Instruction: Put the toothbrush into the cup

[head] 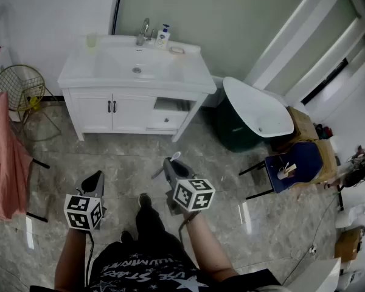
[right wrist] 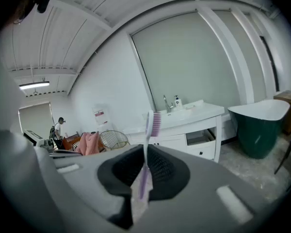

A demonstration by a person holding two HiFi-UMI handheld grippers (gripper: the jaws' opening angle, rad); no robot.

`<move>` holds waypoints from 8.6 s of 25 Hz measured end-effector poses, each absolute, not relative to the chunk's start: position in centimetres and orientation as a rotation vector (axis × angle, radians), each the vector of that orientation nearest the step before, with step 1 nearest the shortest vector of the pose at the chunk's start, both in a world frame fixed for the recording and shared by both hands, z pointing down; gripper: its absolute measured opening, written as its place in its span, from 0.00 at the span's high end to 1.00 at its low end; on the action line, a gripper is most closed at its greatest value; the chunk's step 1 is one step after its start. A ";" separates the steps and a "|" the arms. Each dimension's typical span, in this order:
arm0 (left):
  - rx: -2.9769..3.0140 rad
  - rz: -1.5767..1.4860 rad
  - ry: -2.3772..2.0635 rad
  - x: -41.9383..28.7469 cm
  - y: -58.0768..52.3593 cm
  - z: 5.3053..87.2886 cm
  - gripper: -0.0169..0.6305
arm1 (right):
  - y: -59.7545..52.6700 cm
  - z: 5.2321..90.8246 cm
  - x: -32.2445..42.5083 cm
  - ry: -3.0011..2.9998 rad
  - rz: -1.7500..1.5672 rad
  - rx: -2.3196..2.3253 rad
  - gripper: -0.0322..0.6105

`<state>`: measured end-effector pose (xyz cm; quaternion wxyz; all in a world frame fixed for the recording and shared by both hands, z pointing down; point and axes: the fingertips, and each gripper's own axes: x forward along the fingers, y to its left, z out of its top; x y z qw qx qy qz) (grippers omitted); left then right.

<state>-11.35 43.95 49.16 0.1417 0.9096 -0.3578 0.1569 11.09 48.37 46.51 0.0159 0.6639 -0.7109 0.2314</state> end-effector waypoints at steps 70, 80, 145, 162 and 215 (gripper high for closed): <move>2.414 0.434 -1.395 -1.7 -4.3 48.2 0.96 | -6.4 45.7 23.5 -2.488 0.757 1.771 0.91; 2.456 0.395 -1.343 -4.1 -17.6 48.0 0.96 | -18.8 45.2 19.9 -2.468 0.720 1.794 0.91; 2.366 0.340 -1.323 -13.3 -45.8 51.4 0.96 | -55.4 50.1 0.2 -2.483 0.627 1.426 0.91; 2.391 0.339 -1.323 -12.8 -45.0 50.3 0.96 | -54.2 50.7 0.0 -2.455 0.744 1.359 0.61; 2.559 0.324 -1.311 0.1 -16.5 43.4 0.96 | -19.1 42.0 15.6 -2.551 0.566 1.573 0.94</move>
